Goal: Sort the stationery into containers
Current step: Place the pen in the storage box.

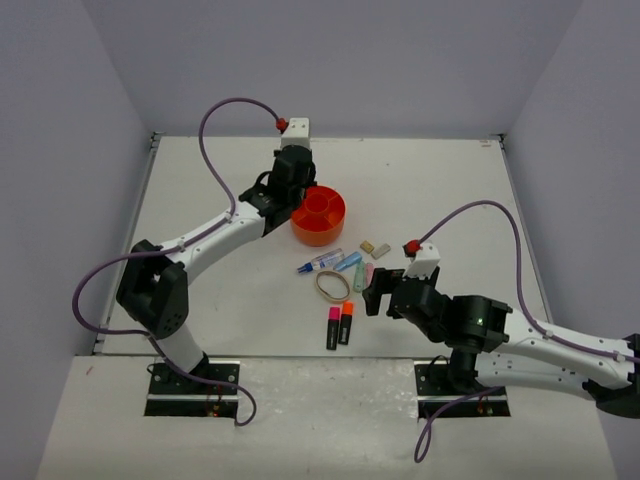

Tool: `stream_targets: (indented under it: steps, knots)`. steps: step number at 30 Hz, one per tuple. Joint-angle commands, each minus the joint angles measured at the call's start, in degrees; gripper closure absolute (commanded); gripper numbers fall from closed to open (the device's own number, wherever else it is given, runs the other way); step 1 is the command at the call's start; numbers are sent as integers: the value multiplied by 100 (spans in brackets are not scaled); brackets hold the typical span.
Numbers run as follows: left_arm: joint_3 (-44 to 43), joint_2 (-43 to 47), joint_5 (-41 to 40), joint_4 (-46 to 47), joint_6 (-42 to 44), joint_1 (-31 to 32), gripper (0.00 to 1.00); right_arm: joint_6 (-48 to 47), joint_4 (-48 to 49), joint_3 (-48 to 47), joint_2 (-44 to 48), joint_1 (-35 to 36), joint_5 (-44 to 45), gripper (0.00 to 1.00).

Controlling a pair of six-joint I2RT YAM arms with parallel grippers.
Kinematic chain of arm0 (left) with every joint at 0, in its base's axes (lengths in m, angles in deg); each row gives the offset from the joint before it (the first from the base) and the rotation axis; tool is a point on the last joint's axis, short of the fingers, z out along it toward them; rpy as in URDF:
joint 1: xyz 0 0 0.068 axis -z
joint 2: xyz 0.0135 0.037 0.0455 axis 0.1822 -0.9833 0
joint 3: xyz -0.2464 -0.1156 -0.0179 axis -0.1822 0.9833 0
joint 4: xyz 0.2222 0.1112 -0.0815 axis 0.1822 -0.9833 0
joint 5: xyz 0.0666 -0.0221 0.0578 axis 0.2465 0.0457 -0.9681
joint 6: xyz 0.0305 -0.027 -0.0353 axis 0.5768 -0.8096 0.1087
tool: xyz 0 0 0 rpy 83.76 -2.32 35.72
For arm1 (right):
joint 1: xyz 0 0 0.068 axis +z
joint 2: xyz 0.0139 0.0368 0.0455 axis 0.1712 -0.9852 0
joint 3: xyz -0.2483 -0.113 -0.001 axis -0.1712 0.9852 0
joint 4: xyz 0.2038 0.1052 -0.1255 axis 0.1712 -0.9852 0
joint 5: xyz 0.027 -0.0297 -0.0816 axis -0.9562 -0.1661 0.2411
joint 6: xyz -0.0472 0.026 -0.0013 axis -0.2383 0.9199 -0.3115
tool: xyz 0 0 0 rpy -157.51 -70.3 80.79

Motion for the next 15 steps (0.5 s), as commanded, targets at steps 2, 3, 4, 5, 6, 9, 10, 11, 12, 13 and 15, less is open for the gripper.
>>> stream_targets:
  steps: [2, 3, 4, 5, 6, 9, 10, 11, 12, 13, 15]
  knots:
    - [99, 130, 312, 908, -48, 27, 100, 214, 172, 204, 130, 34, -44, 1]
    - [169, 172, 355, 945, -85, 32, 100, 200, 186, 218, 121, 34, -72, 1]
    - [212, 208, 401, 989, -112, 35, 100, 191, 201, 226, 115, 34, -93, 1]
    - [234, 229, 455, 1041, -127, 35, 100, 190, 220, 234, 100, 34, -106, 1]
    - [289, 241, 510, 1092, -150, 35, 100, 186, 240, 254, 61, 34, -126, 1]
    - [368, 168, 595, 1156, -188, 26, 100, 182, 293, 257, -63, 34, -189, 1]
    - [392, 133, 622, 1184, -179, 26, 100, 174, 300, 240, -112, 30, -212, 1]
    - [429, 113, 642, 1213, -172, 27, 100, 156, 295, 219, -159, 26, -225, 1]
    - [480, 99, 657, 1247, -175, 30, 100, 136, 284, 202, -185, 29, -234, 1]
    - [531, 84, 671, 1281, -177, 33, 100, 116, 272, 185, -211, 32, -242, 1]
    - [667, 75, 728, 1385, -193, 35, 100, 83, 265, 174, -227, 34, -248, 1]
